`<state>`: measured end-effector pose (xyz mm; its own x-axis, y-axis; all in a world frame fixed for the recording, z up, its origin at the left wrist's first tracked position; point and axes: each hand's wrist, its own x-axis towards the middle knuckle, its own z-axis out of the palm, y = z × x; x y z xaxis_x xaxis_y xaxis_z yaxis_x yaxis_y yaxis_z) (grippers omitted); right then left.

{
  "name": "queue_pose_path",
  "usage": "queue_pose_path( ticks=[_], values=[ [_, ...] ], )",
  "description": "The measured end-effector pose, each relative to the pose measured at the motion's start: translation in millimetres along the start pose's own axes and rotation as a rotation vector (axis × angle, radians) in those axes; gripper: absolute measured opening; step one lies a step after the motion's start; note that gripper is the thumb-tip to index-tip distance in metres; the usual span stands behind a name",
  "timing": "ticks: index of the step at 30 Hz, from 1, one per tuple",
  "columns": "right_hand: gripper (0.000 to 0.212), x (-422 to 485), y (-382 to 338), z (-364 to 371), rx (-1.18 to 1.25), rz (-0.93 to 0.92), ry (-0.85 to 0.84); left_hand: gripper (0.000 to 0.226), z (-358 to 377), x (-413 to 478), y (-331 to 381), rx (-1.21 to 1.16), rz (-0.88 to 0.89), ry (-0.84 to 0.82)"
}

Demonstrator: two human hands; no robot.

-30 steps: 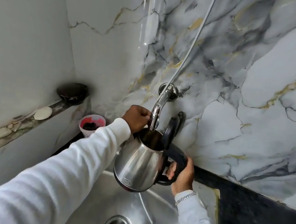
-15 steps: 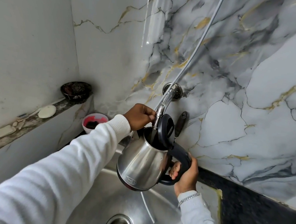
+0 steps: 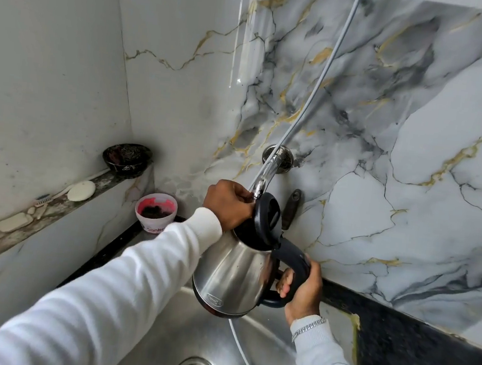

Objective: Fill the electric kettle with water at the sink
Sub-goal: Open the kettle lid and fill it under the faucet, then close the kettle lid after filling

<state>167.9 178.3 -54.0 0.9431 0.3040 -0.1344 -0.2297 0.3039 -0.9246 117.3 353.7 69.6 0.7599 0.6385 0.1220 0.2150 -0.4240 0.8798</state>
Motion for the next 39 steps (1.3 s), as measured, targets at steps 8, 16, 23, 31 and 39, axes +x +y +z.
queue_pose_path(
  ticks=[8,16,23,31,39],
  values=[
    [0.061,-19.7,-10.0,-19.9,-0.002,0.005,0.028,0.034,-0.3,-35.6,-11.3,-0.311,0.105,-0.011],
    [0.060,-58.1,-42.6,-51.9,-0.038,-0.041,0.049,0.061,-10.8,-115.5,-26.8,0.386,0.736,-0.208],
    [0.054,-108.9,-70.3,-74.7,-0.048,-0.133,0.100,0.073,-16.0,-166.0,-16.8,0.607,0.895,-0.164],
    [0.054,-166.1,-105.1,-118.5,0.023,-0.173,0.172,0.039,-0.6,-227.6,3.3,-0.377,0.359,-0.456],
    [0.046,-223.2,-135.0,-217.6,-0.015,-0.266,0.340,0.036,83.3,-284.9,45.3,-0.586,0.161,-0.633]
  ],
)
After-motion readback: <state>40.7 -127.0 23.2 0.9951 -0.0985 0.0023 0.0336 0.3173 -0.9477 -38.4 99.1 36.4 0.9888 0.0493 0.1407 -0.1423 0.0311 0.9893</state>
